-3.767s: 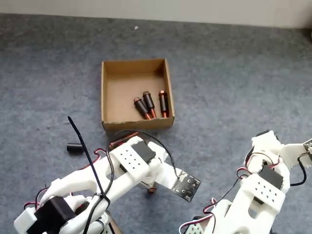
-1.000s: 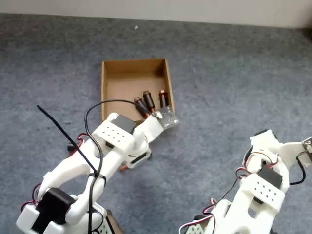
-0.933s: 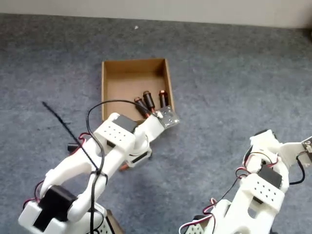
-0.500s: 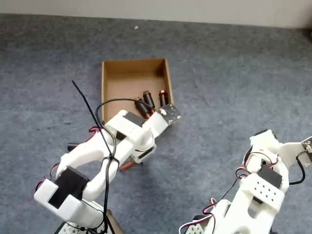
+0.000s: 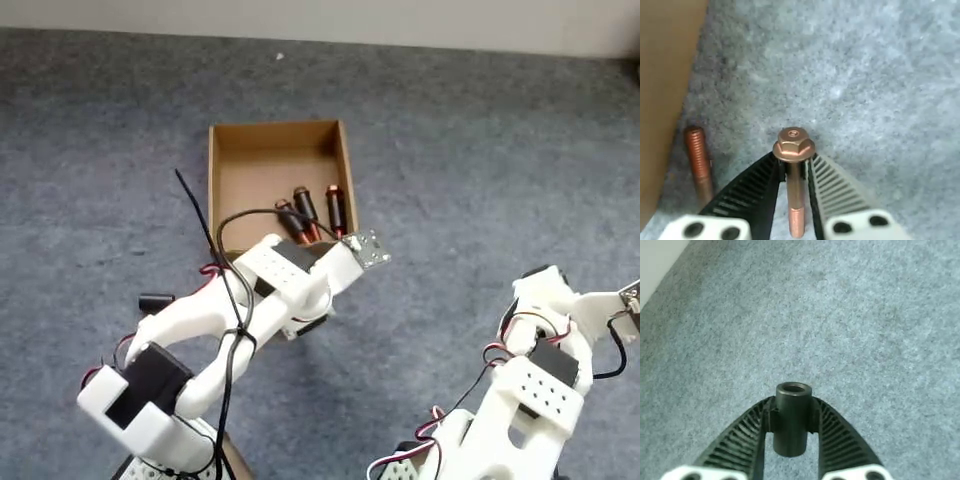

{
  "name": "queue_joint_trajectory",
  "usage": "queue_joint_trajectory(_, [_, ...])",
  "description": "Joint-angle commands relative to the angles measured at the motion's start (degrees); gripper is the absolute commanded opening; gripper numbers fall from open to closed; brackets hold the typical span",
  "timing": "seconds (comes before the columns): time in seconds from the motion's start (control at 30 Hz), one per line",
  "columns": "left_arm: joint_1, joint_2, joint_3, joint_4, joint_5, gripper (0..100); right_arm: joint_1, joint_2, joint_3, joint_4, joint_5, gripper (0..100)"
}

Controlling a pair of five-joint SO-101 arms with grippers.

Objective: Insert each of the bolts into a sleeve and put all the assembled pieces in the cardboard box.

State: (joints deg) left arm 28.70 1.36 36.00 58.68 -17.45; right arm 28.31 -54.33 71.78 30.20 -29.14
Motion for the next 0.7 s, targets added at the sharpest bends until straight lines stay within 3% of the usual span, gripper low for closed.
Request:
queue_joint_trajectory(0.0, [0.48,-7.78,2.42,0.53,0.35,1,-1.27,-1.8,-2.86,-1.01,0.0,0.5])
queue_joint_trajectory(0.17, [-1.1,-23.43,11.3,-3.78,0.44,1,-5.76,-1.89,-2.95,0.31,1.49,0.5])
queue_joint_trajectory(0.3, [-5.32,-34.86,14.46,-6.42,6.59,1,-9.98,-3.03,-3.03,3.56,6.68,0.5])
queue_joint_trajectory(0.67, [-6.99,-52.62,6.64,-6.42,20.66,1,-21.58,-27.21,3.65,7.25,8.44,0.5])
